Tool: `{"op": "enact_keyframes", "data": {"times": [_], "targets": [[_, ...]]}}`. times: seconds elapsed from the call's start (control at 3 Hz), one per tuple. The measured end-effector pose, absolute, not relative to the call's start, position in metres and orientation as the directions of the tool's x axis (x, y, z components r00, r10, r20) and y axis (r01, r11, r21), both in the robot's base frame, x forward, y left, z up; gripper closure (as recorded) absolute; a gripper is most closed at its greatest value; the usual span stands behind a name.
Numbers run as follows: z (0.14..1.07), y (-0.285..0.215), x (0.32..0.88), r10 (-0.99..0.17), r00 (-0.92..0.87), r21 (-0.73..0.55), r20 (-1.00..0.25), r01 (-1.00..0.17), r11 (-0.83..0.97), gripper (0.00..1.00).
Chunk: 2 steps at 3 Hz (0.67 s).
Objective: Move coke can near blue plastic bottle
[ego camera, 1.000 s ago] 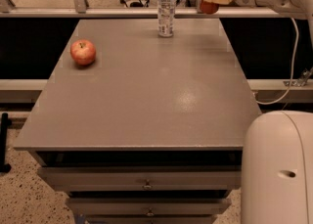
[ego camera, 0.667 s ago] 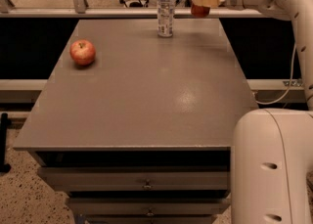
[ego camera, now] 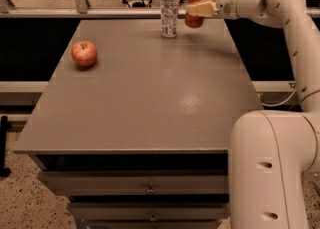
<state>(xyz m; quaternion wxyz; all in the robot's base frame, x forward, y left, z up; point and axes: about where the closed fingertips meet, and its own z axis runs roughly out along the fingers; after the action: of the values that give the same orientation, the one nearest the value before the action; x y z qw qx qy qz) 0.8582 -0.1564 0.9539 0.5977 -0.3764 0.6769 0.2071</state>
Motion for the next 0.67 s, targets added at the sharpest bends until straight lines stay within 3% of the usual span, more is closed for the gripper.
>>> {"op": "enact_keyframes", "data": {"times": [0.33,0.67], "targets": [[0.942,-0.141,0.856,-0.245,-0.039,-0.121,-0.969,-0.787,0.604,0.95],[0.931,-0.135,0.85,-0.249,-0.083,-0.081,-0.965,-0.806,0.586,0.82]]}}
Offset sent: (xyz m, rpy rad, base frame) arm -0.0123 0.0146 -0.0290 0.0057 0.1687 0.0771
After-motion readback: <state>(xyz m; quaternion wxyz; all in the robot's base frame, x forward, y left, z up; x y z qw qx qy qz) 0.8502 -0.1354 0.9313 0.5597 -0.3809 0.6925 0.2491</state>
